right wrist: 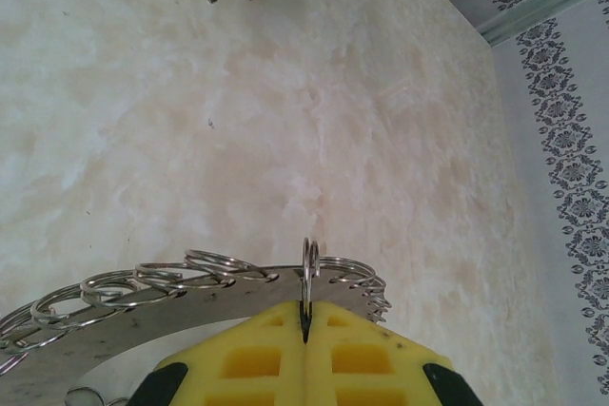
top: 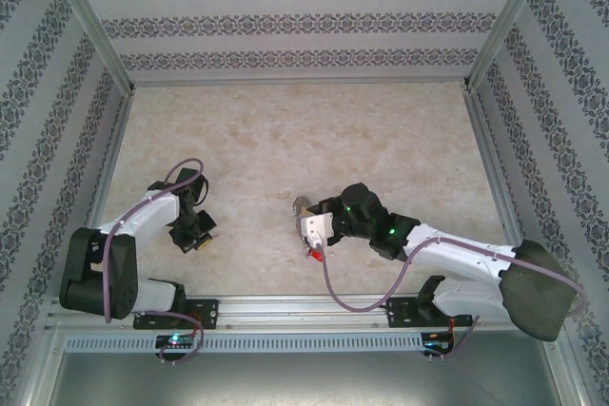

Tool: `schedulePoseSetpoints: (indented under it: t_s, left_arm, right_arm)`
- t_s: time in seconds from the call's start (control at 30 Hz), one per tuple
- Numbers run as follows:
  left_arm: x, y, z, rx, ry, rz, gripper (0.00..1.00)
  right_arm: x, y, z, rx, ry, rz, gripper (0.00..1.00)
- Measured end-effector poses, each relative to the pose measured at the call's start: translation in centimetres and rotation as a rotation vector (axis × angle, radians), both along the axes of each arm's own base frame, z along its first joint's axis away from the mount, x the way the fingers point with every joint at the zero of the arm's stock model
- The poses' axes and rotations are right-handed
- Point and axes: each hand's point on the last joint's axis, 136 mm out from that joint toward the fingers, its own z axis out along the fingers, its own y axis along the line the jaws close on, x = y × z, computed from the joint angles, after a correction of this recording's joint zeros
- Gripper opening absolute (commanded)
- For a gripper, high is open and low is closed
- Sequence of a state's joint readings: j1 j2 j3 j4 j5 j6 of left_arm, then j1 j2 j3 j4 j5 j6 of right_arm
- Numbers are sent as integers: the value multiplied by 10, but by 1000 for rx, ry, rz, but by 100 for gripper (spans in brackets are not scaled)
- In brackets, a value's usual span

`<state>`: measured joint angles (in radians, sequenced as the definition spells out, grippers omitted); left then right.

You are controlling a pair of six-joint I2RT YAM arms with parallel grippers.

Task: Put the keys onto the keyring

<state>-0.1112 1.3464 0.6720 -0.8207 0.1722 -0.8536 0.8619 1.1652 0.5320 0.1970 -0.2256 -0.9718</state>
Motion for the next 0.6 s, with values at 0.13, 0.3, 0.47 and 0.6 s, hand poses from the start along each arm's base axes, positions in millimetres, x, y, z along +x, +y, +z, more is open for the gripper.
schedulePoseSetpoints:
  t_s: [0.13,0.3,0.47,0.6]
  left_arm:
    - [4,-1,5,-8,-37,-51,0]
    - [20,-15,27,-72,-167,-187,0]
    - [43,-50,59,-205,-369,-397,0]
    - [53,-84,92,-264,-587,-674,0]
  right_arm:
    - [0,0,1,1,-1,-1,0]
    - [-1,0,1,16,28,-2,0]
    - [1,-5,0,60,128,-21,0]
    - [3,-12,4,110,231,-27,0]
